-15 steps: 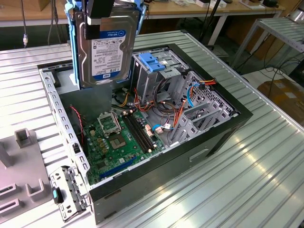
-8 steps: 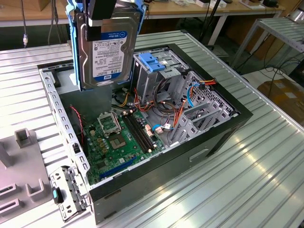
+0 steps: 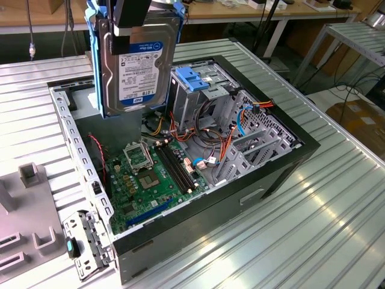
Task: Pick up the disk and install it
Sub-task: 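Insert the disk into the insertion slot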
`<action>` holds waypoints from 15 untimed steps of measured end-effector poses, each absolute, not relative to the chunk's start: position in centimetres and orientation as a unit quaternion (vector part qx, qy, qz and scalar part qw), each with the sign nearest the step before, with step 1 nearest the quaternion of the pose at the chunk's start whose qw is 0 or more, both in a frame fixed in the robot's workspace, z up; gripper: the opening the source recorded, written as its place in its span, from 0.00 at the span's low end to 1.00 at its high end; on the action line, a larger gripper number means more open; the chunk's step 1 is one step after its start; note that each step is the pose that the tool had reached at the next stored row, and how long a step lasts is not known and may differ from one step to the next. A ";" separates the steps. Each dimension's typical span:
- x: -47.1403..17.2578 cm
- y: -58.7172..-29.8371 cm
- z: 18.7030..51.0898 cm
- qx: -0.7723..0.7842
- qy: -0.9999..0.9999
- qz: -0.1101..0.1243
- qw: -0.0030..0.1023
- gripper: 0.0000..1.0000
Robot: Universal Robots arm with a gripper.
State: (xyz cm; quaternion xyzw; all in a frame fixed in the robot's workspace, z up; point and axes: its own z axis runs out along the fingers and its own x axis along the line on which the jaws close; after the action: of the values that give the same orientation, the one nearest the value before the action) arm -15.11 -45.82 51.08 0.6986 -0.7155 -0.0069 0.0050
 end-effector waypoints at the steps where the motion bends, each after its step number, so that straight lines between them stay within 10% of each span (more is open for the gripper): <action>1: -15.1 -45.9 51.1 0.699 -0.715 -0.007 0.005 0.37; 15: -13.2 -46.8 50.8 0.699 -0.715 -0.005 0.006 0.37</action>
State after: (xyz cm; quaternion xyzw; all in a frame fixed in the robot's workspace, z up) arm -13.22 -46.82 50.80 0.6986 -0.7155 -0.0054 0.0064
